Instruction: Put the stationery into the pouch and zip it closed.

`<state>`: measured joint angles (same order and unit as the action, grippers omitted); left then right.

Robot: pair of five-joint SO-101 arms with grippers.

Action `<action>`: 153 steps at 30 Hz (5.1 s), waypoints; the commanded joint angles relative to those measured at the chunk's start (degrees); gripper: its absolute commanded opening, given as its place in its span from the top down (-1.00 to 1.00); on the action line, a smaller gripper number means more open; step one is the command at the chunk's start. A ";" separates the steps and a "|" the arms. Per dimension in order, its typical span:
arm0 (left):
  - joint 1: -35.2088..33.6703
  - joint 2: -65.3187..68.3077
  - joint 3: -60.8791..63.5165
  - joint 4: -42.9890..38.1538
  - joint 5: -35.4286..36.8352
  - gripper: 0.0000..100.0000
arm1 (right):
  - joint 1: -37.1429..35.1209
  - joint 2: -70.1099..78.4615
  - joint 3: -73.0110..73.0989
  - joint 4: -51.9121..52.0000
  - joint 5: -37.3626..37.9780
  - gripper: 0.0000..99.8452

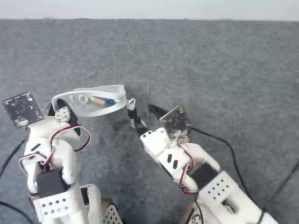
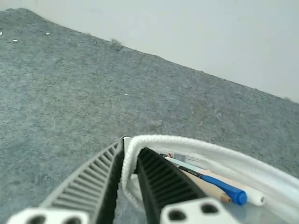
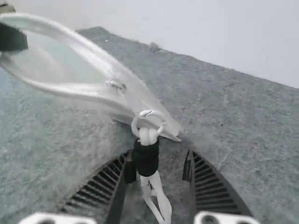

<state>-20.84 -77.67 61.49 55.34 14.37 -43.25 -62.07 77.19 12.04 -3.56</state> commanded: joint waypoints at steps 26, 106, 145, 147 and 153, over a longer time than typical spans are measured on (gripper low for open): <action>-0.18 0.35 -3.30 -1.67 0.97 0.97 | -3.56 27.65 -2.64 -31.96 6.77 0.68; -0.18 0.26 -3.30 -1.67 0.70 0.97 | -3.21 29.05 -5.71 -31.25 2.46 0.70; 14.59 0.09 -6.46 7.12 -6.15 0.55 | -12.44 -3.82 -3.96 20.70 26.73 0.99; 17.32 0.09 -6.55 7.30 -8.53 0.55 | -13.67 -5.58 -3.96 23.34 26.73 0.99; 25.76 0.09 -7.78 7.56 -14.51 0.55 | -17.10 -14.64 -4.13 31.78 26.73 0.99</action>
<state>-0.62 -77.76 57.89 62.55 3.91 -59.08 -71.21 75.43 40.97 22.55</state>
